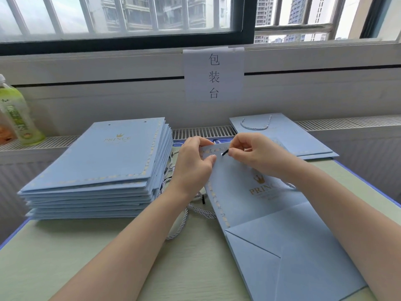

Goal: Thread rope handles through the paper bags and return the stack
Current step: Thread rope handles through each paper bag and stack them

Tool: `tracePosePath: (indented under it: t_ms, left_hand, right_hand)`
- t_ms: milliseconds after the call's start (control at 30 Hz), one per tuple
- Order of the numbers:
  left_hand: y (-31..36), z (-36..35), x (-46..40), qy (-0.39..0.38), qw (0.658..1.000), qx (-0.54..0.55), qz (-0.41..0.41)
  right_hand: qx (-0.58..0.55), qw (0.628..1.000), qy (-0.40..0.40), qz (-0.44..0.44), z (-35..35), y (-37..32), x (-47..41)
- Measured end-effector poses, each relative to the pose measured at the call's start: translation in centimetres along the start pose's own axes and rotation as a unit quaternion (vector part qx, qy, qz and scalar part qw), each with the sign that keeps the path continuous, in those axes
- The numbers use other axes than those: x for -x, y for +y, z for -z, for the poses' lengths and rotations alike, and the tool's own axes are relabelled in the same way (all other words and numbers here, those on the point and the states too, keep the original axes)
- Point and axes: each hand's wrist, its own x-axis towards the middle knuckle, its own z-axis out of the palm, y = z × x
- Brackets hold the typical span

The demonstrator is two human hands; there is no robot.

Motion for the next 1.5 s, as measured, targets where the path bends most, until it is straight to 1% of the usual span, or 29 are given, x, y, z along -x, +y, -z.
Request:
tracePosePath:
  t_ms: [133, 267, 400, 500, 633, 733, 867, 1067, 1233, 1400, 1500]
  left_hand:
    - [0.2, 0.1, 0.0, 0.005, 1.0, 0.004, -0.001]
    - [0.2, 0.0, 0.1, 0.0, 1.0, -0.006, -0.009]
    - [0.3, 0.1, 0.1, 0.006, 0.999, 0.012, -0.033]
    - [0.5, 0.4, 0.1, 0.015, 0.999, 0.027, -0.042]
    - [0.8, 0.4, 0.2, 0.016, 0.997, -0.005, -0.073]
    - [0.4, 0.4, 0.0, -0.006, 0.995, -0.045, -0.084]
    - [-0.1, 0.8, -0.4, -0.027, 0.997, -0.035, -0.068]
    - [0.1, 1.3, -0.6, -0.046, 0.995, -0.053, -0.066]
    - [0.5, 1.3, -0.7, -0.056, 0.997, -0.003, -0.046]
    - [0.6, 1.1, -0.5, -0.085, 0.995, -0.017, -0.056]
    - [0.3, 1.2, -0.6, -0.077, 0.996, -0.008, -0.052]
  right_hand:
    - [-0.002, 1.0, 0.01, 0.021, -0.1, -0.3, 0.1]
    - [0.061, 0.998, 0.008, 0.026, -0.3, 0.2, -0.1]
    - [0.174, 0.98, 0.075, 0.058, -0.7, 0.4, -0.1]
    - [0.186, 0.971, 0.108, 0.1, -0.6, 0.0, 0.1]
    - [0.218, 0.967, 0.087, 0.103, -0.4, -0.3, 0.1]
    - [0.218, 0.961, 0.095, 0.144, -0.7, 0.0, -0.3]
    - [0.227, 0.949, 0.113, 0.189, -1.4, 0.4, -0.5]
    - [0.224, 0.942, 0.119, 0.218, -1.3, 0.1, -0.4]
    - [0.217, 0.947, 0.104, 0.213, -1.3, 0.3, -0.5]
    - [0.208, 0.953, 0.104, 0.195, -1.1, 0.5, -0.6]
    - [0.205, 0.952, 0.103, 0.204, -1.4, 0.4, -0.5]
